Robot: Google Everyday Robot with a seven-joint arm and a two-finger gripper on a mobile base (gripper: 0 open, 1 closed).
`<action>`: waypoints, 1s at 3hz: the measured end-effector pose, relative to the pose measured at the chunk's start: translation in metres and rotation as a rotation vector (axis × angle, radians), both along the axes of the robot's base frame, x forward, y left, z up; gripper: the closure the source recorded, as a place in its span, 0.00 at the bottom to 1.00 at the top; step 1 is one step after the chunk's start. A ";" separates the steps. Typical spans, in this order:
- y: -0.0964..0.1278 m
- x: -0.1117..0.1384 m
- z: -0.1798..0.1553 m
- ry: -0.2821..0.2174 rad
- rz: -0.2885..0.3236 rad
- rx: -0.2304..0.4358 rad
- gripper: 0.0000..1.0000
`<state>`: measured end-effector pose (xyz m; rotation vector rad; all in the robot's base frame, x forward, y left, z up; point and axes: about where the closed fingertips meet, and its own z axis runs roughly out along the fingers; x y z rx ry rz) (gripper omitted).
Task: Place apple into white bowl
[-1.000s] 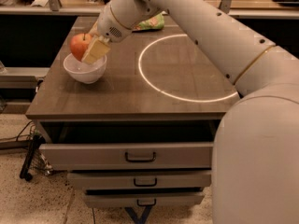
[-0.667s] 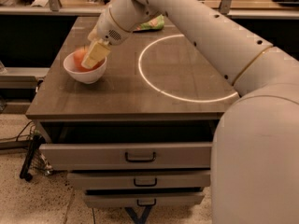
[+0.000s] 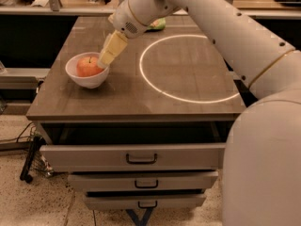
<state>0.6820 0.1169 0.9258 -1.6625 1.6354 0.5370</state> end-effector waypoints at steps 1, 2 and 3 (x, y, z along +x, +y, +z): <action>-0.078 0.018 0.052 -0.061 -0.109 0.056 0.00; -0.150 0.019 0.114 -0.163 -0.218 0.115 0.00; -0.165 0.020 0.132 -0.193 -0.242 0.132 0.00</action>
Offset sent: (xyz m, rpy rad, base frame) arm 0.0170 -0.2545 0.2099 0.1943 -0.3136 -0.3737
